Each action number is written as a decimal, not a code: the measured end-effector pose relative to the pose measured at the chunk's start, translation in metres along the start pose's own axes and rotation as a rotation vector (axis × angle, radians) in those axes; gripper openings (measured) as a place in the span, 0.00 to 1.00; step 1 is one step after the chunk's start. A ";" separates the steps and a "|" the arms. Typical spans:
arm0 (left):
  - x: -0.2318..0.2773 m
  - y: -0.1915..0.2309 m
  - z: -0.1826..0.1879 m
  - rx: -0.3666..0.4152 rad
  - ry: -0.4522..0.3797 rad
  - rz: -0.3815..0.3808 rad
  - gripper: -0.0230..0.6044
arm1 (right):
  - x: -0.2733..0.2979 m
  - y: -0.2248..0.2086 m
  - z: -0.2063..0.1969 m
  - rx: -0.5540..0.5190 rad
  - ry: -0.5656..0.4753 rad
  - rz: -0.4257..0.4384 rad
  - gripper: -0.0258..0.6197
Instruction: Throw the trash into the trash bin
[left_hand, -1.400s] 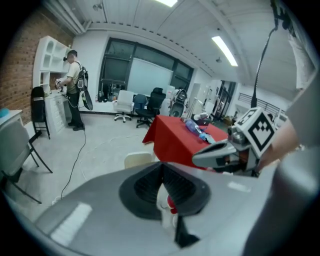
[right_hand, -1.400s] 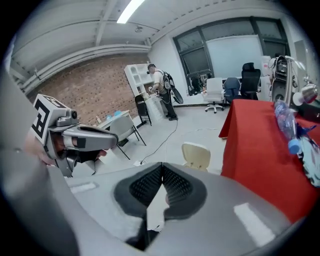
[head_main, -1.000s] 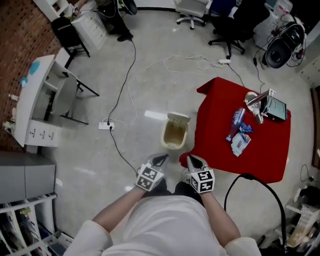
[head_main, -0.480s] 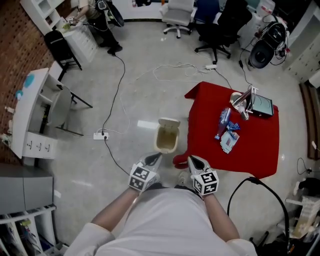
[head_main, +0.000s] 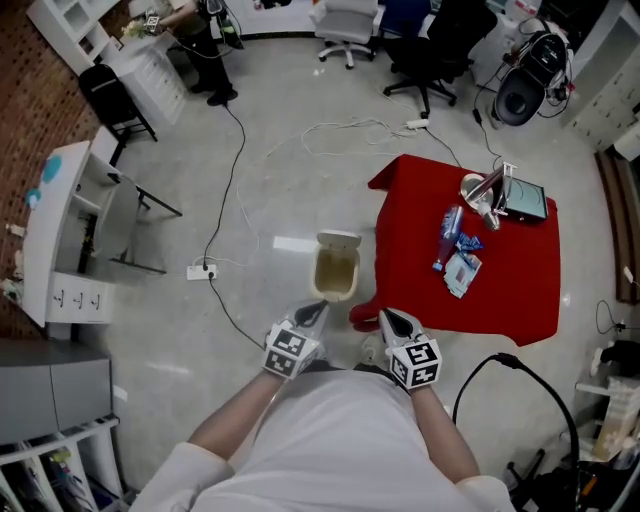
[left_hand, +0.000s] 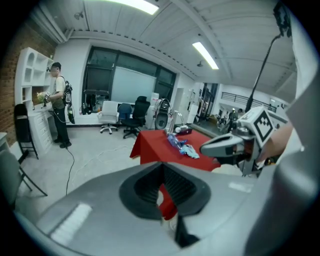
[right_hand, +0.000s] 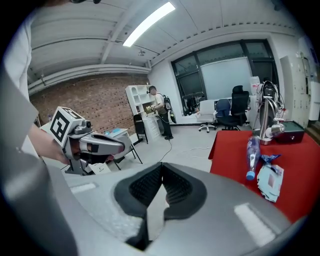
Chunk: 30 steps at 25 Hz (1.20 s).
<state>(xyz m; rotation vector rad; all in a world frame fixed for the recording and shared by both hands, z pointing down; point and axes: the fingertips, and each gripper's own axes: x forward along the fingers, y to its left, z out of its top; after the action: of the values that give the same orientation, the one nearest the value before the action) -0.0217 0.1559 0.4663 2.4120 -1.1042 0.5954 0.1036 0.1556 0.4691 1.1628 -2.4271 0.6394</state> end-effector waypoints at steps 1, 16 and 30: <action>0.000 0.002 -0.001 0.002 0.002 -0.004 0.04 | 0.001 0.001 0.000 0.003 -0.001 -0.005 0.04; 0.010 0.006 -0.002 0.051 0.015 -0.098 0.04 | 0.006 -0.015 0.000 0.066 -0.042 -0.110 0.04; 0.105 -0.036 0.037 0.013 -0.018 -0.033 0.04 | -0.001 -0.174 -0.024 0.131 0.064 -0.167 0.11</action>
<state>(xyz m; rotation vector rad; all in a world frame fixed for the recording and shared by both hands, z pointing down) 0.0758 0.0944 0.4851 2.4465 -1.0687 0.5732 0.2458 0.0723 0.5298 1.3583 -2.2351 0.7796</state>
